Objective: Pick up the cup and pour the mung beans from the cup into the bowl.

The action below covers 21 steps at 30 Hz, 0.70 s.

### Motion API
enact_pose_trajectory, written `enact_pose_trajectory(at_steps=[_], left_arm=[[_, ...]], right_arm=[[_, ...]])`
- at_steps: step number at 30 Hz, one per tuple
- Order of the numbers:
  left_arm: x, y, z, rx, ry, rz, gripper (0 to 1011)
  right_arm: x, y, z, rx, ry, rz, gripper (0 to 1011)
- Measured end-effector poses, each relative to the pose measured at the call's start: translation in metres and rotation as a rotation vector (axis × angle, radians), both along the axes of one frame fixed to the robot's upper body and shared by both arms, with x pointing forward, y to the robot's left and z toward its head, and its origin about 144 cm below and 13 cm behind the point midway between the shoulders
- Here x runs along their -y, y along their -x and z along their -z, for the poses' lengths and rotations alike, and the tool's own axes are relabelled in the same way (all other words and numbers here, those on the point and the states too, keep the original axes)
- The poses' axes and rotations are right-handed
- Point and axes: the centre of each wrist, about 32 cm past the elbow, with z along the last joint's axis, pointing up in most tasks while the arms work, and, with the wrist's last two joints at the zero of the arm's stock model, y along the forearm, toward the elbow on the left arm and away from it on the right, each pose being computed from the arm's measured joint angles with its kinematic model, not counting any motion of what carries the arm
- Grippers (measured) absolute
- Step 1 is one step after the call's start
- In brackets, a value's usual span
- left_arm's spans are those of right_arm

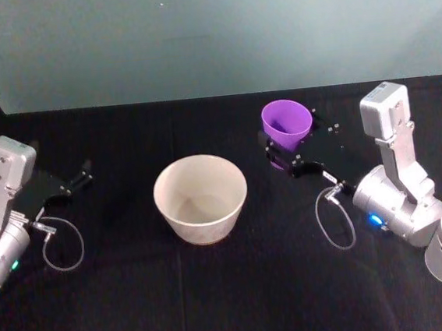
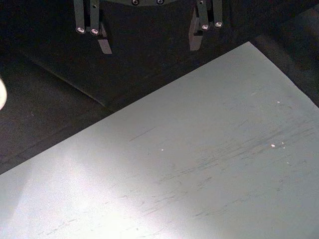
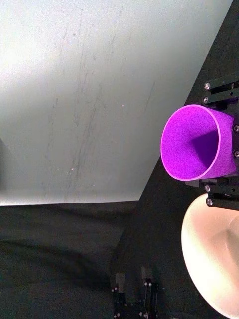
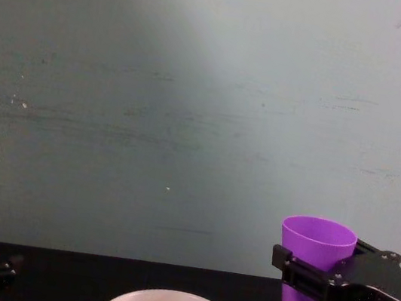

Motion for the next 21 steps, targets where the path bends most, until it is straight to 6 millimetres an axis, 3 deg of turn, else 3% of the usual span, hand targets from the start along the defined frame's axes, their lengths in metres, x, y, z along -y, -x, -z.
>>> enact_pose_trajectory(at_steps=[21], left_arm=[[0.0000,0.0000,0.0000,0.000,0.000,0.000,1000]], right_arm=[[0.0001,0.0000,-0.0002,-0.001,-0.001,-0.002,731]])
